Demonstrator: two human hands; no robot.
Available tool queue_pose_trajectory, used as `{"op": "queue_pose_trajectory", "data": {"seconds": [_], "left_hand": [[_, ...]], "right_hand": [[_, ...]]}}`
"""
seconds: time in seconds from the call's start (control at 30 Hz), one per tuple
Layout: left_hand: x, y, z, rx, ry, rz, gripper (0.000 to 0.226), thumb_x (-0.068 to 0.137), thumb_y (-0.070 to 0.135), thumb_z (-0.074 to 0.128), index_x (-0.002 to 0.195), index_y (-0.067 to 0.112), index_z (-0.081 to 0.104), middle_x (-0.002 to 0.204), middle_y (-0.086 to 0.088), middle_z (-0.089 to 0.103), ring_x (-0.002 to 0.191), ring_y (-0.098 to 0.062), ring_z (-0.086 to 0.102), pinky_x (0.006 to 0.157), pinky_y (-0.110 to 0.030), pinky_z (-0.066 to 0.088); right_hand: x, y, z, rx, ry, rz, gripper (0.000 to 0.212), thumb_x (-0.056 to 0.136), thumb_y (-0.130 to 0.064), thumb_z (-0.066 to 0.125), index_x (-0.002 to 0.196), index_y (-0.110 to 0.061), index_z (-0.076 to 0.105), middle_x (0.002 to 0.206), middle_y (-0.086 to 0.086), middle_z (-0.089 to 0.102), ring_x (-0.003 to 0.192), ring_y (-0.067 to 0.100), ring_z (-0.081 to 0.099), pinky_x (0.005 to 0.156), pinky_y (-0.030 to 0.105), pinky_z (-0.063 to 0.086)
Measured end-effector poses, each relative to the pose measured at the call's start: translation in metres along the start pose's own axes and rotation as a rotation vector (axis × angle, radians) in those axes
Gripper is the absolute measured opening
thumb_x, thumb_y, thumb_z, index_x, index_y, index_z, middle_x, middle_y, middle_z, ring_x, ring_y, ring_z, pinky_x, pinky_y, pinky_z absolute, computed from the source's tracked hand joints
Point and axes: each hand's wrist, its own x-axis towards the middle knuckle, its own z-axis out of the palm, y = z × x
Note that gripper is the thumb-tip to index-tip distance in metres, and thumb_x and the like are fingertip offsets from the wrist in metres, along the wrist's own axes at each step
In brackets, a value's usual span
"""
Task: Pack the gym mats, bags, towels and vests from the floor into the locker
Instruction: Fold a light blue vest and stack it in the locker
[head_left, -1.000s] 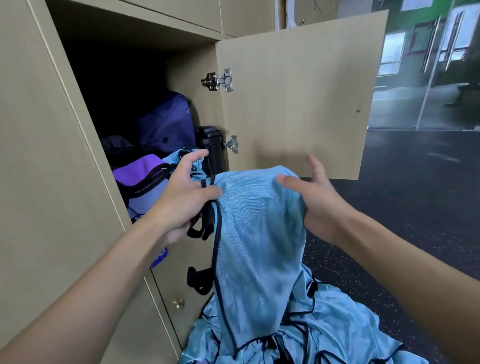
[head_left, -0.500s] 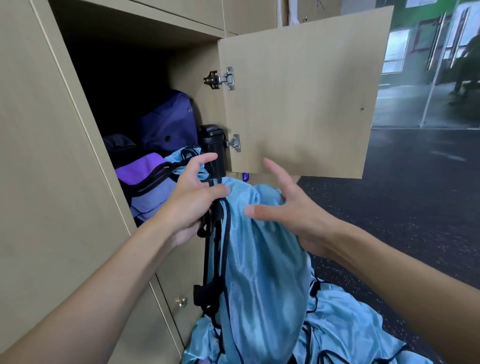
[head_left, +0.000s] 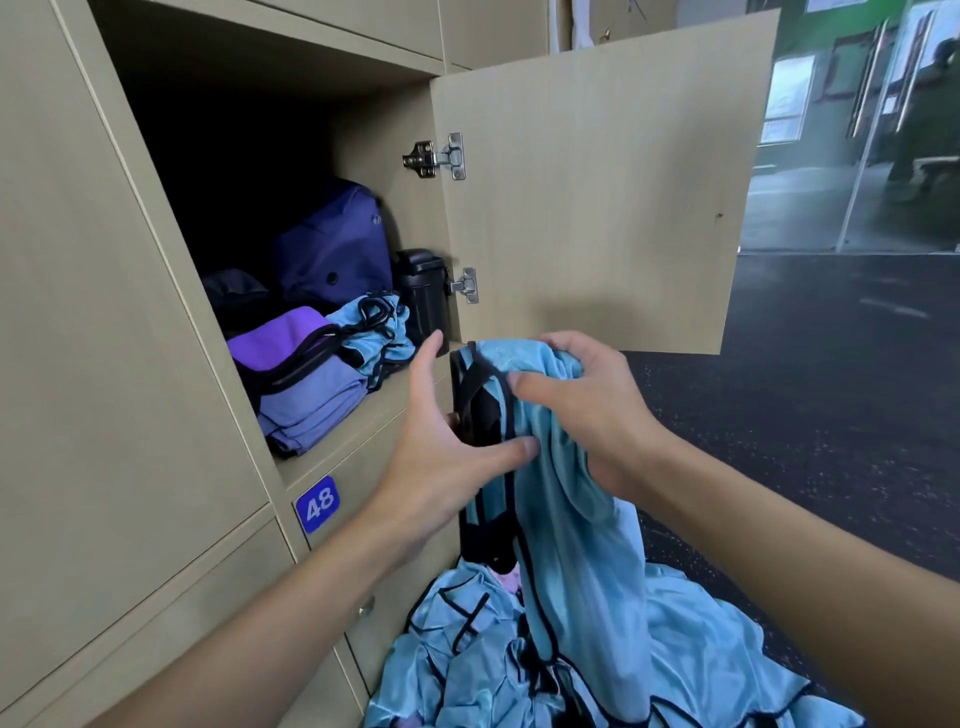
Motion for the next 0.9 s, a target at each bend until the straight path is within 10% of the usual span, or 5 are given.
{"op": "queue_pose_trajectory", "data": {"seconds": [0.3,0.7,0.9], "left_hand": [[0.023,0.004,-0.011,-0.238,0.194,0.053,0.066,0.082,0.005,0.075,0.13,0.045,0.051,0.119,0.001,0.07,0.108,-0.025,0.067,0.097,-0.049,0.052],[0.031,0.019,-0.035,-0.264,0.261,-0.024,0.028,0.089,-0.006,0.065,0.106,0.017,0.067,0.084,-0.003,0.07,0.071,-0.017,0.067,0.059,-0.027,0.057],[0.031,0.02,-0.044,-0.047,0.166,-0.048,0.058,0.075,-0.013,0.076,0.119,0.022,0.061,0.103,-0.012,0.071,0.085,-0.022,0.067,0.089,-0.043,0.059]], "right_hand": [[0.01,-0.012,-0.036,-0.108,-0.166,0.262,0.1,0.08,-0.015,0.08,0.153,-0.043,0.017,0.135,0.007,0.056,0.102,0.023,0.071,0.088,0.045,0.057],[0.022,-0.005,-0.045,-0.056,0.075,0.01,0.019,0.093,-0.01,0.067,0.103,-0.025,0.07,0.114,0.018,0.066,0.098,0.024,0.063,0.094,0.047,0.052],[0.014,-0.006,-0.042,-0.462,-0.187,0.029,0.078,0.077,-0.01,0.083,0.146,-0.01,0.044,0.123,0.003,0.065,0.104,0.015,0.068,0.091,0.029,0.056]]}}
